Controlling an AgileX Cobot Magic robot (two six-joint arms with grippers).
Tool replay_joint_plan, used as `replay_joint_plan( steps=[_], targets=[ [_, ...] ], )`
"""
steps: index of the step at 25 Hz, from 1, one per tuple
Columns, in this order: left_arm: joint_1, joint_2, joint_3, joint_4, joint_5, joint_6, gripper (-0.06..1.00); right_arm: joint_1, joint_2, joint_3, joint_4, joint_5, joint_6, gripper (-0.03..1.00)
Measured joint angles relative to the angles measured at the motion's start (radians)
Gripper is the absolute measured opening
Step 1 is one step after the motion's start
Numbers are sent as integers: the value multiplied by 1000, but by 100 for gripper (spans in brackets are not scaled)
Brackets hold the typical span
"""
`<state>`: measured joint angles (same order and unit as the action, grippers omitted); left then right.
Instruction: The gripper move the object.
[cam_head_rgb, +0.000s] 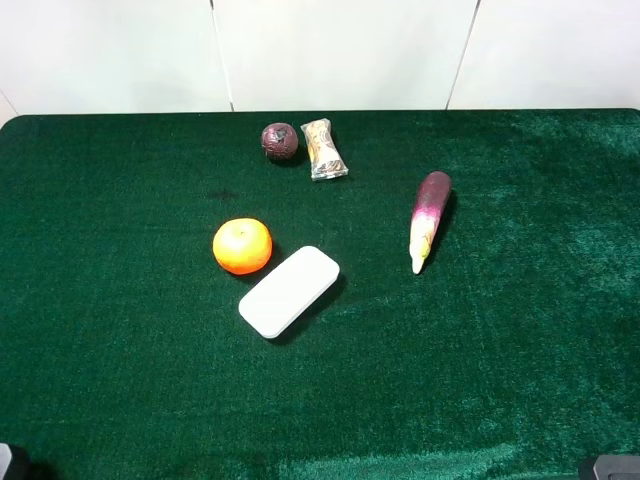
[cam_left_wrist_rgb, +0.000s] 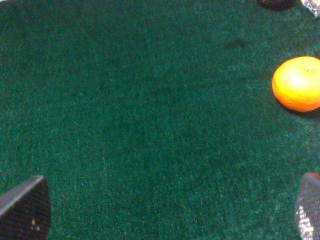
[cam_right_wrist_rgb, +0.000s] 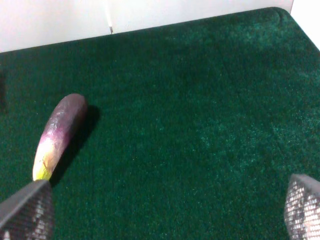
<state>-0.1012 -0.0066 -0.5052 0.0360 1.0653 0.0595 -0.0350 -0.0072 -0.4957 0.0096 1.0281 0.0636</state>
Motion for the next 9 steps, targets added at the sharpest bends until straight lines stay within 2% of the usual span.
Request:
replay_joint_plan(
  steps=[9],
  targets=[
    [0, 0, 0, 0, 0, 0, 99, 0, 0, 0, 0, 0, 0, 69]
  ],
)
